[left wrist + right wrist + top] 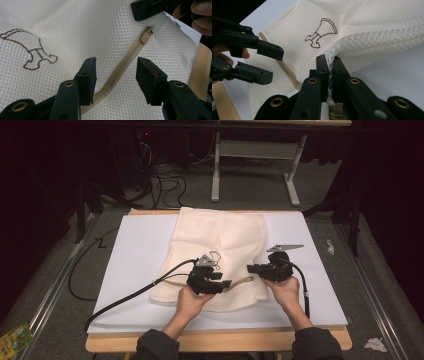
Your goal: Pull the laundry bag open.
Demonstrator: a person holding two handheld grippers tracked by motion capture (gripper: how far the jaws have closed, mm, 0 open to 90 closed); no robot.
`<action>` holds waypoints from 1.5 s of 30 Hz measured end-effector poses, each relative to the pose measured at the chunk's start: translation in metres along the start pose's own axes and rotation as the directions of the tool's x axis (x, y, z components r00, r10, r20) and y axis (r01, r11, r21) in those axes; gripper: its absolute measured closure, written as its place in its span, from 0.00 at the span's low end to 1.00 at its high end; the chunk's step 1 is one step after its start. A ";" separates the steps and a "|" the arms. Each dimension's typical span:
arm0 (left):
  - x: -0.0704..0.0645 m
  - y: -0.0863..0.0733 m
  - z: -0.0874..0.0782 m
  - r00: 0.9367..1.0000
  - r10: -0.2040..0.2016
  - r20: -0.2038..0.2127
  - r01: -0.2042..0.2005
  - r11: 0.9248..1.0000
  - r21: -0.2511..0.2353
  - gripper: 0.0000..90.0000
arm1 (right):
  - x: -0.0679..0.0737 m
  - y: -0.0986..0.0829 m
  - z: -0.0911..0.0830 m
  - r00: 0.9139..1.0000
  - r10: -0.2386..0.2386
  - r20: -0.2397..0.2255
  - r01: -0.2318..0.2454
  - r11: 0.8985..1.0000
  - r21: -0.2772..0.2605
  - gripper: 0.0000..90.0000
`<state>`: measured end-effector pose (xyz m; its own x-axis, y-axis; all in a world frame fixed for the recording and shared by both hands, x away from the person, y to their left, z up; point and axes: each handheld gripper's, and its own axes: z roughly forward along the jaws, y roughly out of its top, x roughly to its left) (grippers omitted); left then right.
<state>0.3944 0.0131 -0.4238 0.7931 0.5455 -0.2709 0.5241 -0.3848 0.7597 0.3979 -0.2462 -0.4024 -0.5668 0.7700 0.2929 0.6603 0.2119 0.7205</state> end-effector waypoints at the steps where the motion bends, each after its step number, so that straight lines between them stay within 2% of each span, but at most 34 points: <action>1: -0.001 0.000 0.000 1.000 -0.003 0.005 0.003 1.000 0.000 0.57 | 0.001 0.000 0.001 1.000 -0.001 0.000 0.001 1.000 0.000 0.98; 6: -0.004 0.002 0.003 1.000 0.005 0.019 -0.005 1.000 0.006 0.60 | 0.003 0.002 0.004 1.000 -0.003 -0.005 0.003 1.000 -0.005 0.98; 9: -0.006 0.001 0.005 0.999 0.003 0.044 -0.004 1.000 0.004 0.68 | 0.005 0.002 0.007 1.000 -0.007 -0.009 0.007 1.000 -0.014 0.98; 23: -0.007 0.000 0.009 0.997 -0.010 0.077 0.010 1.000 -0.009 0.71 | 0.013 0.003 0.012 1.000 -0.016 -0.013 0.015 1.000 -0.014 0.98; 45: -0.008 0.004 0.006 0.995 -0.028 0.098 0.031 0.999 -0.025 0.71 | 0.020 0.006 0.017 1.000 -0.025 -0.019 0.024 1.000 -0.019 0.98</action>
<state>0.3922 0.0032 -0.4223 0.8045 0.4809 -0.3486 0.5404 -0.3492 0.7655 0.3987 -0.2189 -0.4029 -0.5922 0.7530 0.2870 0.6369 0.2192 0.7391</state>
